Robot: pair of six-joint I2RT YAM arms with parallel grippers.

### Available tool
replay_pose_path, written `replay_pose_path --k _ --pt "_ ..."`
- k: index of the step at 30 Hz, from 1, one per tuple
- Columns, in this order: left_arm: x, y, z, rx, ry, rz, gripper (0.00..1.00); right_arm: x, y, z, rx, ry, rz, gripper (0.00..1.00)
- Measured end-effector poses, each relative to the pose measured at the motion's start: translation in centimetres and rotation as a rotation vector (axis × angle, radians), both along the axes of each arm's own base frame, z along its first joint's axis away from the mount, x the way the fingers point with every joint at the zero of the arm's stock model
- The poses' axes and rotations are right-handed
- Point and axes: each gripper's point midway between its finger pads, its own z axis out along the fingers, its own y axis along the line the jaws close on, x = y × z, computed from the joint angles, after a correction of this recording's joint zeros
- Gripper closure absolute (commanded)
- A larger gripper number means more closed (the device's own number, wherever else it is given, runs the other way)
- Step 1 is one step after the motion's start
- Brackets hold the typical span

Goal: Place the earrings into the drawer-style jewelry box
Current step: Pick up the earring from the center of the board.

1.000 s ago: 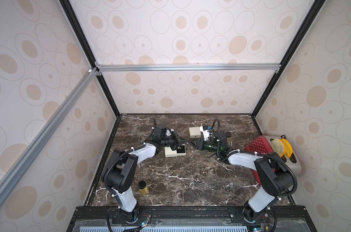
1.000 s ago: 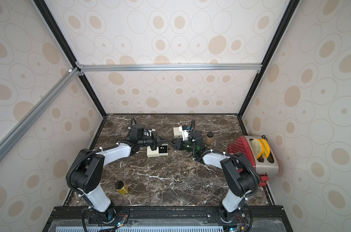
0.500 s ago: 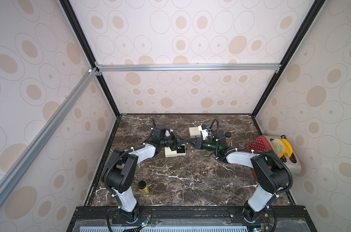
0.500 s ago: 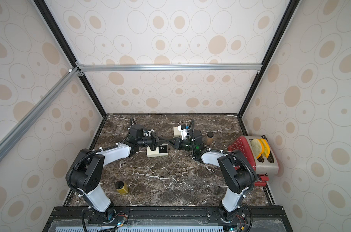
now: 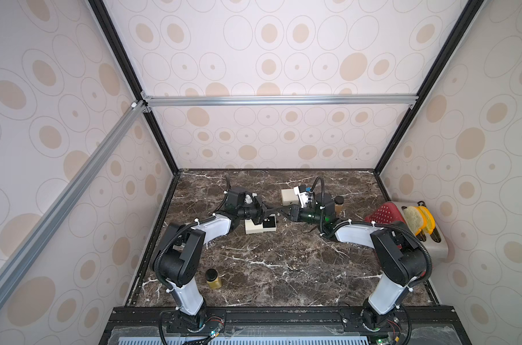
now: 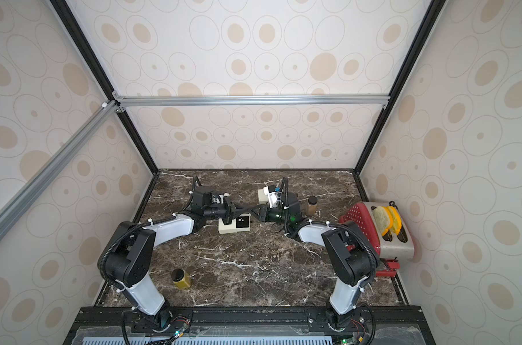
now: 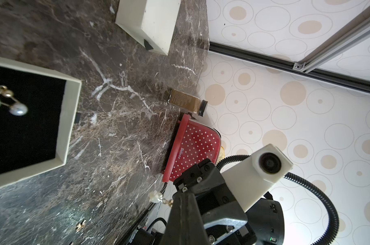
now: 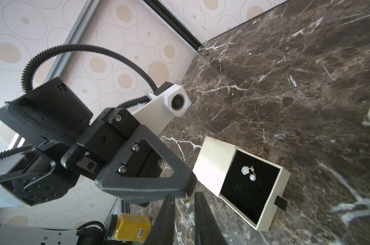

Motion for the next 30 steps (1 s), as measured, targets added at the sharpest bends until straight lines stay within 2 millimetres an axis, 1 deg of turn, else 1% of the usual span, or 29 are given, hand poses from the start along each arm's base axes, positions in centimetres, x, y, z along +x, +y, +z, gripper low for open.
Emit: replay_pose_path --k 7,10,30 --pt "0.00 0.00 0.01 -0.001 -0.001 0.000 1.00 0.11 0.16 -0.87 0.000 0.023 0.002 0.77" --pt "-0.01 0.00 -0.01 0.000 -0.001 0.000 1.00 0.12 0.20 -0.88 0.003 0.021 0.004 0.77" --pt "-0.04 0.22 -0.30 0.003 0.004 0.005 1.00 -0.15 0.27 -0.91 0.002 0.019 0.021 0.93"
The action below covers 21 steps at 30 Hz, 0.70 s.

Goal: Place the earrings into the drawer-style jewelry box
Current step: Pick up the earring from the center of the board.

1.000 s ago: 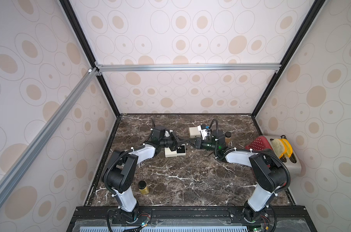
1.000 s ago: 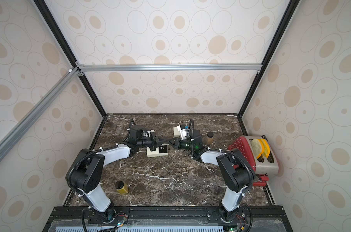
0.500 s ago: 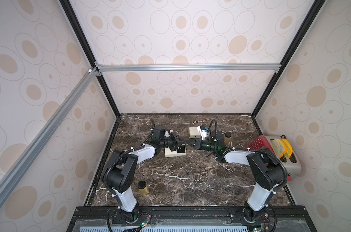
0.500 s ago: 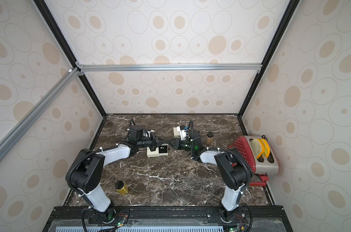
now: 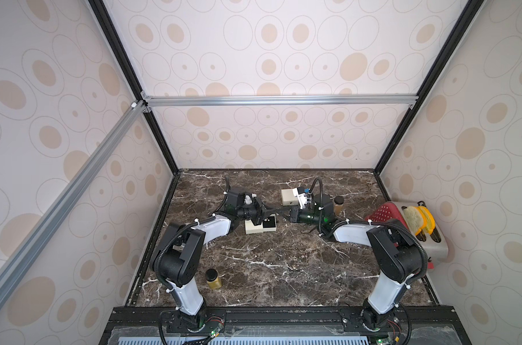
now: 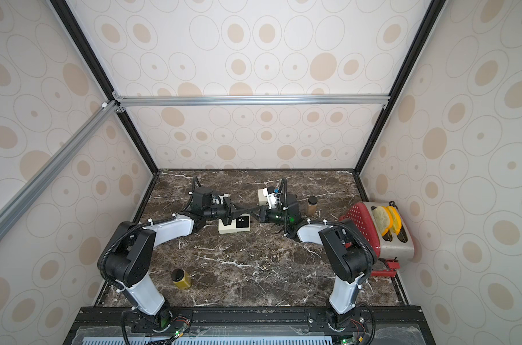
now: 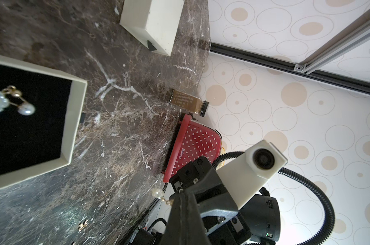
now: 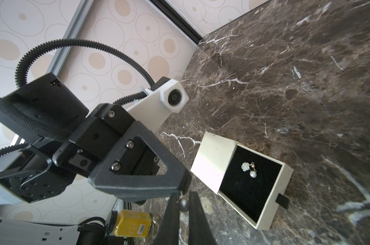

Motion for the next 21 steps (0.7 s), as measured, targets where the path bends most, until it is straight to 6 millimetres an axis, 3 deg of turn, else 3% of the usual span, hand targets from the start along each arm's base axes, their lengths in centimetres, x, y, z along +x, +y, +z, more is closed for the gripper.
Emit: replay_pose_path --k 3,4,6,9,14,18,21 --pt "0.0 0.0 -0.1 0.002 0.001 0.001 1.00 0.0 0.0 -0.1 -0.005 0.007 0.000 0.97" --pt "0.0 0.0 -0.1 0.003 0.002 0.001 0.89 0.0 0.0 -0.2 -0.008 0.012 0.000 0.98" --pt "0.0 0.1 -0.2 0.009 -0.004 -0.001 0.59 -0.1 0.0 -0.4 -0.025 0.030 0.001 1.00" --pt "-0.2 0.6 -0.4 0.036 -0.015 -0.006 0.38 0.0 -0.1 -0.8 -0.077 0.062 0.011 1.00" --pt "0.1 4.1 -0.3 0.193 -0.055 0.005 0.19 0.4 -0.3 -0.5 -0.219 0.094 0.054 1.00" --pt "1.4 7.9 1.6 0.355 -0.149 0.030 0.15 1.3 0.2 1.2 -0.332 0.089 0.119 1.00" --pt "2.0 10.2 1.8 0.464 -0.187 0.033 0.14 1.9 1.1 0.8 -0.413 0.123 0.197 1.00"
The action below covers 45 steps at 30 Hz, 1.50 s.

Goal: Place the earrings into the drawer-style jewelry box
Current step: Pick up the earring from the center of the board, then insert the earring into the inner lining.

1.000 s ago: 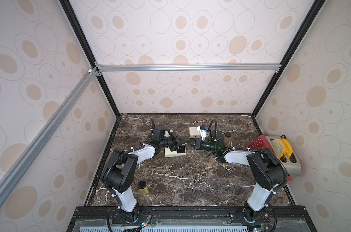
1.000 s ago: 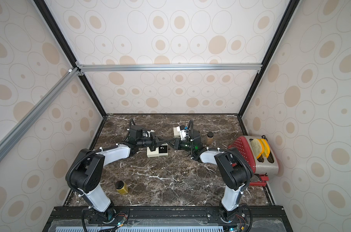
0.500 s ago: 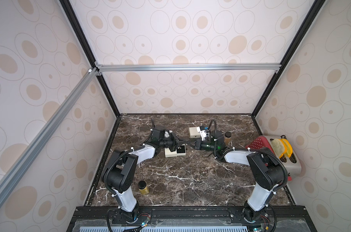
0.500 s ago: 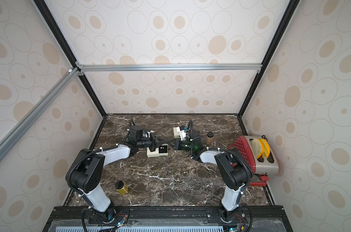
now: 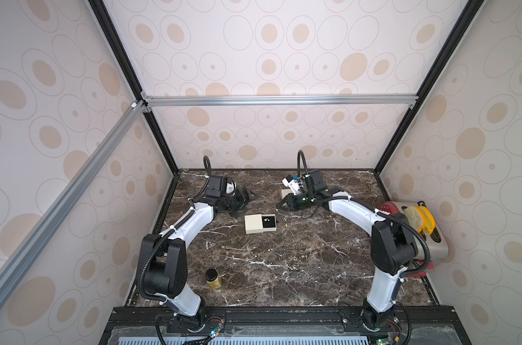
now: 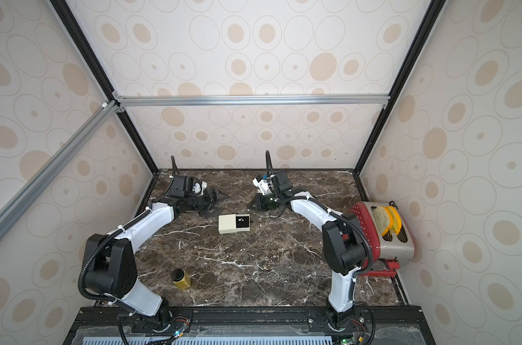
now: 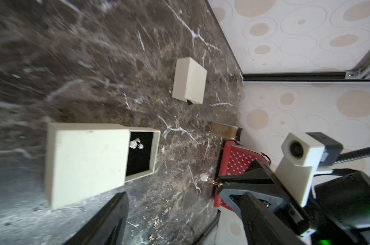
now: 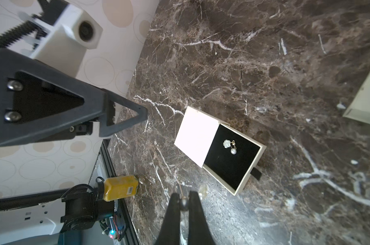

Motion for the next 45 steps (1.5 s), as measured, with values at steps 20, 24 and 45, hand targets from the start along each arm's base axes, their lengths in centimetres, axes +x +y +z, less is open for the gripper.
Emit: replay_pose_path --k 20,24,45 --pt "-1.3 3.1 -8.9 0.195 0.207 -0.083 0.02 -2.4 1.3 -6.5 -0.402 0.353 0.161 1.00" --pt "-1.4 3.0 -9.4 0.190 0.218 -0.093 0.01 -2.5 1.5 -6.9 -0.465 0.326 0.165 1.00" --pt "-0.3 2.3 -10.3 0.164 0.247 -0.113 0.01 -1.1 4.1 -10.0 -0.532 0.210 0.129 1.00"
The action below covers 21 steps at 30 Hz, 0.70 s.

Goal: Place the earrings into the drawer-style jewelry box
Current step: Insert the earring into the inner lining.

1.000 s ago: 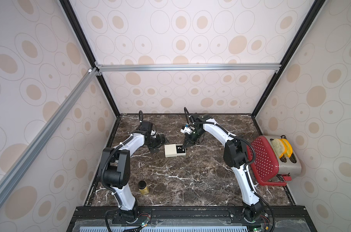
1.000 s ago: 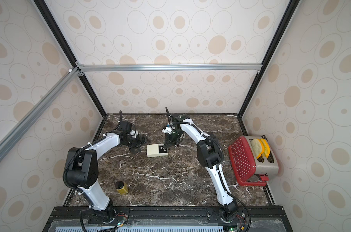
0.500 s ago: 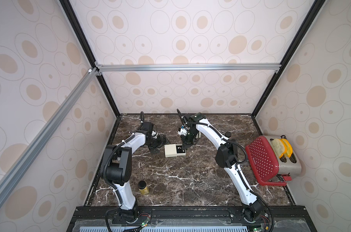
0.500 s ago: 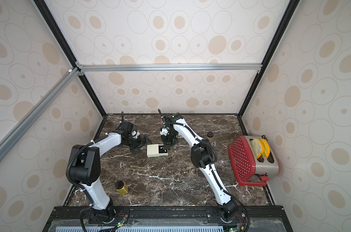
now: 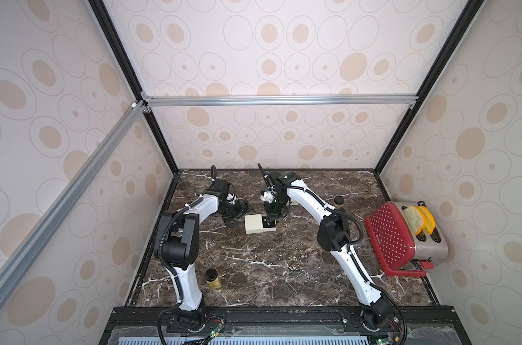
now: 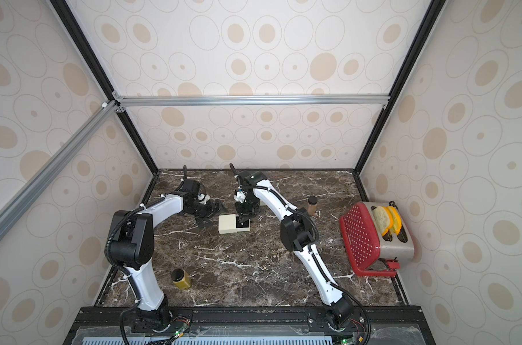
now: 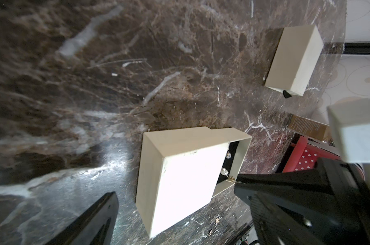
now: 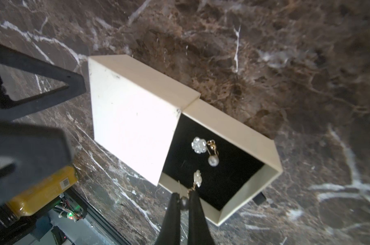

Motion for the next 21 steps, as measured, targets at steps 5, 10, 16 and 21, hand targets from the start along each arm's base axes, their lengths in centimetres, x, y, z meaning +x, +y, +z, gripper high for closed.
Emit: replay_pose_path --k 5,10,16,21 --pt "-0.1 0.0 0.0 0.001 0.003 0.000 0.01 -0.3 0.2 -1.0 -0.015 0.008 0.006 1.00" --pt "-0.1 0.0 0.0 0.001 0.003 0.000 0.01 -0.4 0.1 -1.1 -0.027 0.003 0.008 1.00" --pt "0.0 0.0 0.0 0.001 0.003 0.000 0.01 -0.1 -0.2 -1.2 -0.049 -0.016 0.006 1.00" --pt "-0.1 0.0 0.0 0.001 0.003 0.000 0.01 0.0 -0.3 -1.4 -0.069 -0.033 0.008 1.00"
